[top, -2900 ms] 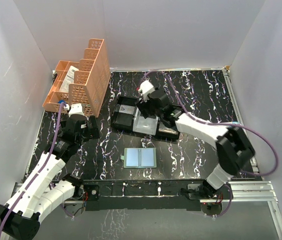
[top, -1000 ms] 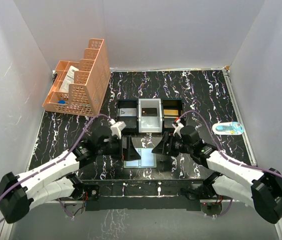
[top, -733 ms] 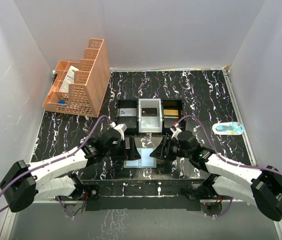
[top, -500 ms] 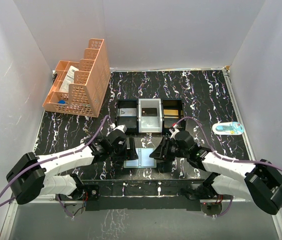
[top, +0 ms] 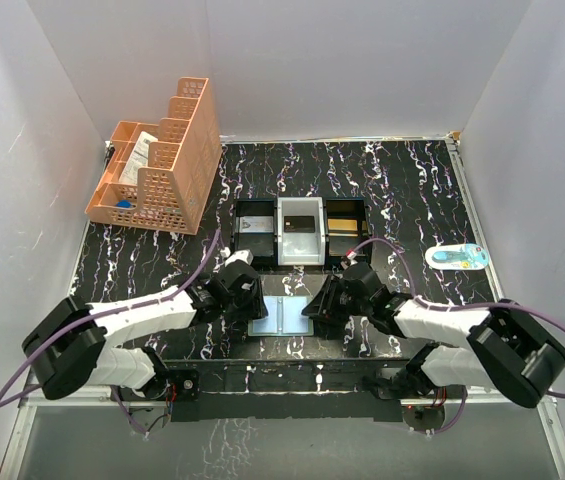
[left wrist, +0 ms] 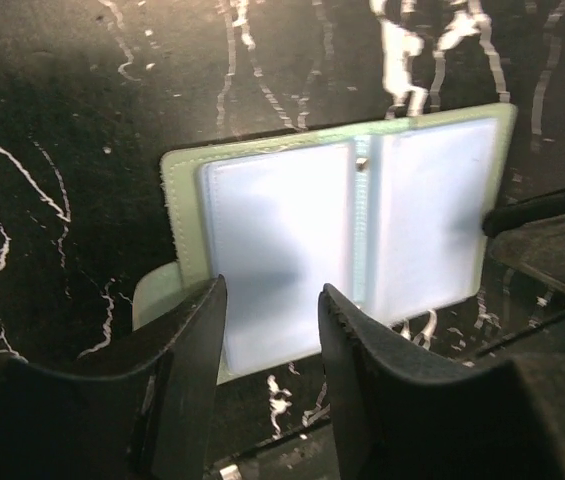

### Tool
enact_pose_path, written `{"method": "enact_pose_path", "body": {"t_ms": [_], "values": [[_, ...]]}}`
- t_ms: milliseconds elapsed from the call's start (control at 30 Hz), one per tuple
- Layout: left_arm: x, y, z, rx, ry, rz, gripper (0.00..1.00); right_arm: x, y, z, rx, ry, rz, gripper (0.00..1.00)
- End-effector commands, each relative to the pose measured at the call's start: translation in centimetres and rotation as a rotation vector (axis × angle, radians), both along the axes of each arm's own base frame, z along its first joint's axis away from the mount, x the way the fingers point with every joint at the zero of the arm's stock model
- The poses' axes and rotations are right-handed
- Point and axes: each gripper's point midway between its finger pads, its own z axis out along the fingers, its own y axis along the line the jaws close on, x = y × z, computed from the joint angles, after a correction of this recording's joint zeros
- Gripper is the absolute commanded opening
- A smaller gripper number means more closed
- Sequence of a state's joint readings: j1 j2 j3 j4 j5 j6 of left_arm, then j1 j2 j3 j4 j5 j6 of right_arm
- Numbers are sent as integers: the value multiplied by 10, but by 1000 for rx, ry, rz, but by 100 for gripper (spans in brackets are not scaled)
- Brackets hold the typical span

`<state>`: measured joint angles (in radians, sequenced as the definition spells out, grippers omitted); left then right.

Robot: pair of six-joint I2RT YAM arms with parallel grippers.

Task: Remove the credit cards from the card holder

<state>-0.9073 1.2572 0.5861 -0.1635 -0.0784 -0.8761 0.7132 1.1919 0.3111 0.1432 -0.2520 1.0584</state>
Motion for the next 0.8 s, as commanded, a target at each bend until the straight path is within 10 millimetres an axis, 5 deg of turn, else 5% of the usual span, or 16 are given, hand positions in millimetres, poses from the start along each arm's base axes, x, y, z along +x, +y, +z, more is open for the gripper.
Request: {"method": "enact_pose_path", "body": {"t_ms": [0, 200, 400, 533, 767], "values": [[0, 15, -29, 82, 5, 44, 38, 7, 8, -5, 16, -5, -11, 30], [-7, 23, -34, 103, 5, 54, 26, -2, 14, -16, 24, 25, 30, 22], [-14, 22, -33, 70, 7, 39, 23, 2, 29, 11, 131, -30, 59, 5], [-15, 22, -34, 66, 13, 31, 23, -1, 44, 42, 249, -91, 132, 4], [-15, 15, -30, 48, 14, 17, 22, 0, 64, 58, 292, -101, 201, 7]]}}
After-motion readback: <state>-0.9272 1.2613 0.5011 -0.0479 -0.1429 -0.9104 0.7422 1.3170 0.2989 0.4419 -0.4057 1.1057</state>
